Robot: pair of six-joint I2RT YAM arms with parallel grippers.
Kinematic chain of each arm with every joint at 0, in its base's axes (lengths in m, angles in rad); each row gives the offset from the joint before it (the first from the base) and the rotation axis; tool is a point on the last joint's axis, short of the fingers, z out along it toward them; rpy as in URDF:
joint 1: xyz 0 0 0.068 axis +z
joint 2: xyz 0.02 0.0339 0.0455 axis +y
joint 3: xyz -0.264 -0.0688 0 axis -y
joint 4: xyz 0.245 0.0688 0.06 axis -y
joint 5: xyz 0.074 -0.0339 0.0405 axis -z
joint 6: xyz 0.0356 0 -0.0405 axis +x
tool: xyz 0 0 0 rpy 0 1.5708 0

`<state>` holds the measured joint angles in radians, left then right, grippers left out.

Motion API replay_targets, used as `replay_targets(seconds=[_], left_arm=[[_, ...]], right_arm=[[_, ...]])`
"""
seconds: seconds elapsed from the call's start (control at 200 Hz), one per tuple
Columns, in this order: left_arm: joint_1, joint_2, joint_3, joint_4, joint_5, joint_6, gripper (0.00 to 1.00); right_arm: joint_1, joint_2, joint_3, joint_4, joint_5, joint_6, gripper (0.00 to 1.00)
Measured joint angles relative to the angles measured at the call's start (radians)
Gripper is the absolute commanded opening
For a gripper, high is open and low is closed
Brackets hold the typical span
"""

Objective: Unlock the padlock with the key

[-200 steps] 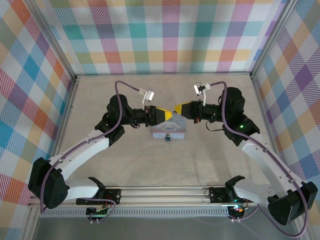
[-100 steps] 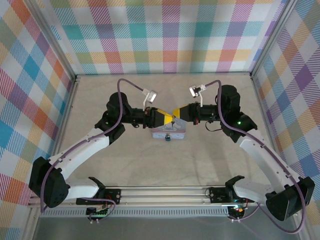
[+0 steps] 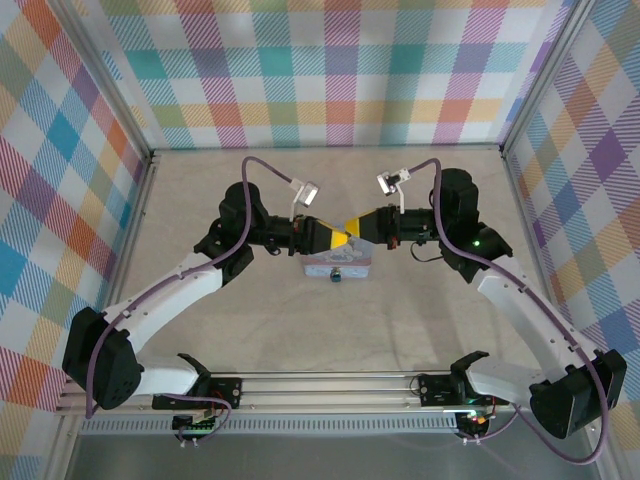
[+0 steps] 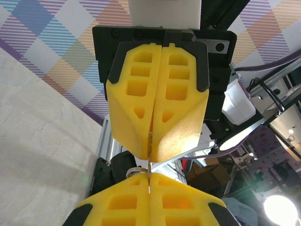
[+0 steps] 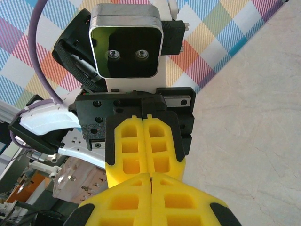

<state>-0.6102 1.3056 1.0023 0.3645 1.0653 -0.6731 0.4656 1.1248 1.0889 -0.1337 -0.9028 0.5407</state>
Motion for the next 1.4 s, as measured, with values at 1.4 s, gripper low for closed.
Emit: replay_targets(seconds=[1.4], left_arm=[[-0.009, 0.002, -0.045, 0.15, -0.138, -0.087, 0.26]], right_arm=[[0.053, -0.132, -0.285, 0.476, 0.25, 0.264, 0.0]])
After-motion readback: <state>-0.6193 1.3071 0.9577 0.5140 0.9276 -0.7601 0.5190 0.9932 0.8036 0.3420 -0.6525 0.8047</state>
